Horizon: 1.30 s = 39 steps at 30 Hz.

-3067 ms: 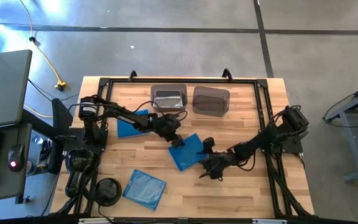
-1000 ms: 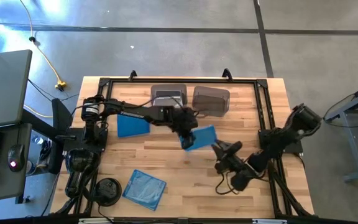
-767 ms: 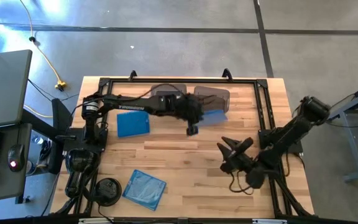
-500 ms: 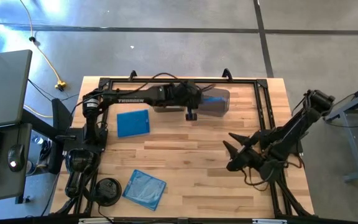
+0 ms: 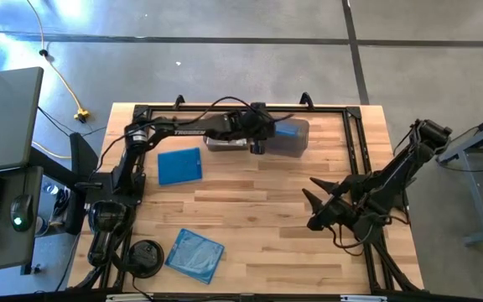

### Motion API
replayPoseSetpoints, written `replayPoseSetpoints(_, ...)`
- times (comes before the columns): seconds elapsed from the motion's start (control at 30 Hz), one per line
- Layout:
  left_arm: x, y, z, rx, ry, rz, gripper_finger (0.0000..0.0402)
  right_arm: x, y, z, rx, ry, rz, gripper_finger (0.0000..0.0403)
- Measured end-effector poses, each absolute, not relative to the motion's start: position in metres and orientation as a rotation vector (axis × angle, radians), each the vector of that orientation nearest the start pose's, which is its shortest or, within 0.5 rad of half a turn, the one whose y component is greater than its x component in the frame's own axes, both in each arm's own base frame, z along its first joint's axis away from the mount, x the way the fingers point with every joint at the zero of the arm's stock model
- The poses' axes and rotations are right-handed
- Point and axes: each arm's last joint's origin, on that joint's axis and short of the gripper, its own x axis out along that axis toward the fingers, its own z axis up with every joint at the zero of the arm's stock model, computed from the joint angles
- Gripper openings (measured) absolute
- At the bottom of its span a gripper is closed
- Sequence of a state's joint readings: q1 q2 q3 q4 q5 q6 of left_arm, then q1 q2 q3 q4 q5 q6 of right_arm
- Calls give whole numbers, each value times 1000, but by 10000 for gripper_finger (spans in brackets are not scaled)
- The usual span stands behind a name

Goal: Pick & place jewel cases by type
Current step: Put the bottom right blue CD case into the right black bin, then put the bottom blue CD case into the right black bin

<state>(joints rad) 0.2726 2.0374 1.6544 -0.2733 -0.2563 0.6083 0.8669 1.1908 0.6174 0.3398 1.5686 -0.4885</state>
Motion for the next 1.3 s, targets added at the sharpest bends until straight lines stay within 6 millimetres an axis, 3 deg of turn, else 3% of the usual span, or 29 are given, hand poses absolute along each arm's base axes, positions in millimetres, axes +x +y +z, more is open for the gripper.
replayPoseSetpoints(0.2, 452, 117, 244, 583, 761, 265, 72, 169, 154, 250, -698, 256, -669, 197)
replayPoseSetpoints(0.73, 456, 110, 239, 523, 748, 262, 155, 169, 154, 250, -696, 255, -666, 197)
replayPoseSetpoints(0.83, 458, 96, 245, 544, 762, 260, 171, 169, 154, 250, -696, 255, -666, 197)
replayPoseSetpoints(1.03, 460, 45, 280, 566, 841, 161, 183, 169, 154, 250, -666, 244, -668, 197)
replayPoseSetpoints(1.3, 427, -13, 309, 467, 1137, 52, 184, 170, 154, 245, -635, 232, -580, 197)
